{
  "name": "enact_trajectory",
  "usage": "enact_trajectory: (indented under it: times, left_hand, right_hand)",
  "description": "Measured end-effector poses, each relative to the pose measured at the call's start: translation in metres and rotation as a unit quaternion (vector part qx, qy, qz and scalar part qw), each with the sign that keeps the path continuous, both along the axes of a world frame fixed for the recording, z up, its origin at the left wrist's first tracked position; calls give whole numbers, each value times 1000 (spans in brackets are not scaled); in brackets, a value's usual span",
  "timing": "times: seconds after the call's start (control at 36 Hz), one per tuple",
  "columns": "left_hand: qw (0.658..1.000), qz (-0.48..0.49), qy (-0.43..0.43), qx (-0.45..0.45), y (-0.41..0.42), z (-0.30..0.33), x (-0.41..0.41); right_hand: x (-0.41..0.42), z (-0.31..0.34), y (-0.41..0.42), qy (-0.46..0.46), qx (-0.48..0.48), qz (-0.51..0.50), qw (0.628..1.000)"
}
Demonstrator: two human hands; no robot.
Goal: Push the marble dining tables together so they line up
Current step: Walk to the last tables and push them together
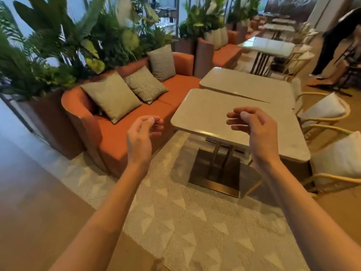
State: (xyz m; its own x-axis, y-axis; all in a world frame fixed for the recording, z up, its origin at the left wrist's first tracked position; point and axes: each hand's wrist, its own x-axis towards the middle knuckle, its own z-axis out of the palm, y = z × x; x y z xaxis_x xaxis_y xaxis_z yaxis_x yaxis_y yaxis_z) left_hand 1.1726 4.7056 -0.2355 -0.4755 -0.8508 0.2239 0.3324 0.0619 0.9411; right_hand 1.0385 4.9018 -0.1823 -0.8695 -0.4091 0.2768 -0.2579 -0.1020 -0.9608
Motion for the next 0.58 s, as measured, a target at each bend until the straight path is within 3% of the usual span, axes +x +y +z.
enact_trajectory:
  times: [0.31, 0.44, 0.58]
  left_hand:
    - [992, -40, -119, 11, -130, -48, -166]
    - [983, -53, -174, 8, -199, -93, -239]
    - [957, -77, -279, -29, -265, -154, -307]
  right_hand:
    - [-158, -61, -133, -73, 45, -49, 995]
    - [-227, -112, -206, -102, 82, -61, 990]
    - [-281, -179, -271, -135, 140, -65, 979]
